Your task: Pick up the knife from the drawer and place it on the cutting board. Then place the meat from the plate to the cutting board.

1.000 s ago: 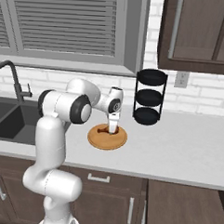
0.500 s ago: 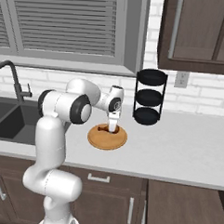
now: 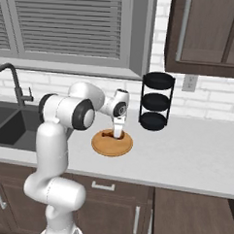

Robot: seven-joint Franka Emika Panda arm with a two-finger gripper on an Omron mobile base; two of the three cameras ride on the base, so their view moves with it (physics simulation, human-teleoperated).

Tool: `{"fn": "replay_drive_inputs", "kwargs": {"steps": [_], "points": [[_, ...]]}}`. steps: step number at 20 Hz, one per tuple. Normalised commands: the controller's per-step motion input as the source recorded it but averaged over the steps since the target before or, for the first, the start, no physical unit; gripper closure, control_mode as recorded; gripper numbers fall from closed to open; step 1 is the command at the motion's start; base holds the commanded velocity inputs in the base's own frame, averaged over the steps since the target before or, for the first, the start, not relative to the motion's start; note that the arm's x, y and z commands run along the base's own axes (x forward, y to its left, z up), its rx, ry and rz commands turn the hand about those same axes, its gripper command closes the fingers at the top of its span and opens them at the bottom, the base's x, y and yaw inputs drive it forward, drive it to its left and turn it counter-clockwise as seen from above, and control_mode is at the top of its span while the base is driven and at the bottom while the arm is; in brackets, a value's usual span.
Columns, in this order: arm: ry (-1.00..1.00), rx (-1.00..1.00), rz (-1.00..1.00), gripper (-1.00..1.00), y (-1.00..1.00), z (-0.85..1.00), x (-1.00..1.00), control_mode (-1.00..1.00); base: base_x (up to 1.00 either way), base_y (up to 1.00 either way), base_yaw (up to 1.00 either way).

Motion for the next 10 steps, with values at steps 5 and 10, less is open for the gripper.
{"fn": "replay_drive_inputs", "kwargs": {"steps": [5,10], "points": [[-0.07,0.00,0.37,1.00,0.00,0.58,-0.49,-1.00,0.00,0.00,0.00],[-0.16,0.00,0.47,1.00,0.00,0.94,-0.76,-1.00,0.00,0.00,0.00]]}}
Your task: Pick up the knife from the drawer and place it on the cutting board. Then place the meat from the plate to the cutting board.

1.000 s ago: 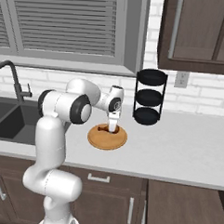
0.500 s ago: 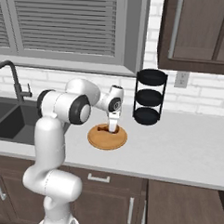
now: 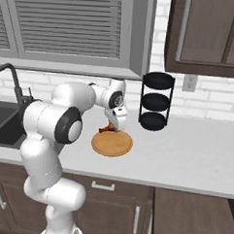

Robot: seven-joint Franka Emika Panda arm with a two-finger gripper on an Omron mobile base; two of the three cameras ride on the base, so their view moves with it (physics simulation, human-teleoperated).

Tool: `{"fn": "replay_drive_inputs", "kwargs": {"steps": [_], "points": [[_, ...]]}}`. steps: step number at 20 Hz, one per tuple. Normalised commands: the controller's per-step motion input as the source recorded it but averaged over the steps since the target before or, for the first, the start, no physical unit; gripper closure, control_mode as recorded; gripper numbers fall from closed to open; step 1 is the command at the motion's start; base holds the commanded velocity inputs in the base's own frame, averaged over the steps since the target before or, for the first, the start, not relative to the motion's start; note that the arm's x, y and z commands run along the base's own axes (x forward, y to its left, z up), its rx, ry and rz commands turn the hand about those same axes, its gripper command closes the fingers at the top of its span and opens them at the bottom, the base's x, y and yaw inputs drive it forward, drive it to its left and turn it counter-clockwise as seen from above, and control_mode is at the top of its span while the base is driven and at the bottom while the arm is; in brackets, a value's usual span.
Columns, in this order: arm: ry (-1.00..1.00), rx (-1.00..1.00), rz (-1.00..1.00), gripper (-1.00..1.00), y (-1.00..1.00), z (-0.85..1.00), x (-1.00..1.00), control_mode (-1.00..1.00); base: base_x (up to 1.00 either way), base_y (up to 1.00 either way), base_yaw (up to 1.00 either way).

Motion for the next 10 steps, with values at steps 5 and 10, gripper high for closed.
{"fn": "replay_drive_inputs", "kwargs": {"steps": [5,10], "points": [[-0.17,0.00,0.51,1.00,0.00,0.90,-0.86,-1.00,0.00,0.00,0.00],[-0.14,0.00,0.48,1.00,0.10,0.63,-1.00,-1.00,0.00,0.00,0.00]]}}
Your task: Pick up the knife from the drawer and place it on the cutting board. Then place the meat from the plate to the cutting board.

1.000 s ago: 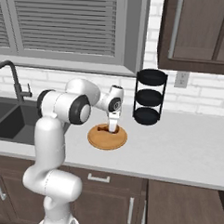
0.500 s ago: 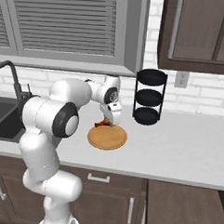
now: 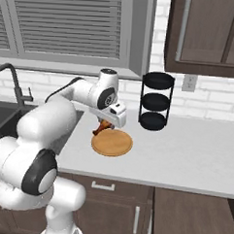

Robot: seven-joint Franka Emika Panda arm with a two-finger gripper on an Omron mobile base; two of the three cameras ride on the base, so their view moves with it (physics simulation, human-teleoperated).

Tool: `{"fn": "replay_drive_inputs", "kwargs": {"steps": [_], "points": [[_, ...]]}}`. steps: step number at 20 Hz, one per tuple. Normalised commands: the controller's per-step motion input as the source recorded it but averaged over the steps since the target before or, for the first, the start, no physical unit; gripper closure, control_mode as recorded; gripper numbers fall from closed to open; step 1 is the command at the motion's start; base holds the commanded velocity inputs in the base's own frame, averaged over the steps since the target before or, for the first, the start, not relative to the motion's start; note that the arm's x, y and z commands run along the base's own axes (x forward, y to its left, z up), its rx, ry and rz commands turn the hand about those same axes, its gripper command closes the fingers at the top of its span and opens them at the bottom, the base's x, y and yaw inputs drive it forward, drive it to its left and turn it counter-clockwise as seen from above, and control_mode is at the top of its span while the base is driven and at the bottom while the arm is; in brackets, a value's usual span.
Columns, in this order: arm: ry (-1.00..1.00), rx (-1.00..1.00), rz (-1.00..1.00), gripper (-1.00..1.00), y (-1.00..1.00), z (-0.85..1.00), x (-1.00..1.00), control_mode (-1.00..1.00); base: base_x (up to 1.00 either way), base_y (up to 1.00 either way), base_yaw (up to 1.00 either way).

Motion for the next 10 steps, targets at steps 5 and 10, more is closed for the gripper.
{"fn": "replay_drive_inputs", "kwargs": {"steps": [5,10], "points": [[-0.08,-0.01,0.43,1.00,0.21,0.48,-0.99,-1.00,0.00,0.00,0.00],[-0.01,0.00,0.30,1.00,0.24,0.18,-0.74,-1.00,0.00,0.00,0.00]]}}
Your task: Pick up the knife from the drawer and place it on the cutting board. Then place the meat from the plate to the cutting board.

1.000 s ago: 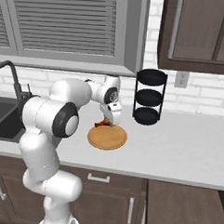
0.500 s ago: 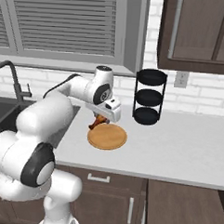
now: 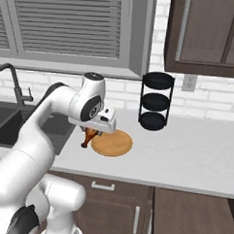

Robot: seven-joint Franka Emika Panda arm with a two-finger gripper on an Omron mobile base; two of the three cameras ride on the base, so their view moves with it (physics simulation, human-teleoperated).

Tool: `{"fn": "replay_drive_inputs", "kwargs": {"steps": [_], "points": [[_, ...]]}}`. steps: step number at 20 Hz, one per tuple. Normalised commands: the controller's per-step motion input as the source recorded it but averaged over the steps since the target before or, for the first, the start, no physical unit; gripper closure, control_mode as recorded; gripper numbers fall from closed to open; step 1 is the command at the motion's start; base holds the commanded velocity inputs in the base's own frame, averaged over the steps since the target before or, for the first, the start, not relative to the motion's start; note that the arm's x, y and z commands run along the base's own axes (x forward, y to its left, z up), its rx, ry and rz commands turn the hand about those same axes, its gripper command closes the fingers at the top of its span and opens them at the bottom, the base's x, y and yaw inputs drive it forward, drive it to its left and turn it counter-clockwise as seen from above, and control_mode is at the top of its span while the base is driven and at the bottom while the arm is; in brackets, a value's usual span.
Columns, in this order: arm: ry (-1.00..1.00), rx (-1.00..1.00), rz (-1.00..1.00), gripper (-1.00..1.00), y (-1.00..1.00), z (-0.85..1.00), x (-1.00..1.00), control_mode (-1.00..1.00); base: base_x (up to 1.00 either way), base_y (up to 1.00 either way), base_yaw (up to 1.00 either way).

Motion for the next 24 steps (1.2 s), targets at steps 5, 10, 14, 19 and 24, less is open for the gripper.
{"fn": "replay_drive_inputs", "kwargs": {"steps": [5,10,14,19,24], "points": [[-0.04,0.00,0.21,1.00,0.15,0.01,-0.40,-1.00,0.00,0.00,0.00],[-0.01,0.00,0.10,1.00,0.04,0.00,-0.14,-1.00,0.00,0.00,0.00],[0.00,0.00,0.00,1.00,0.00,0.00,-0.01,-1.00,0.00,0.00,0.00],[-0.01,0.00,0.00,1.00,0.09,0.00,-0.32,-1.00,0.00,0.00,0.00],[-0.02,0.00,0.00,1.00,0.05,0.00,-0.14,1.00,-0.53,0.55,0.00]]}}
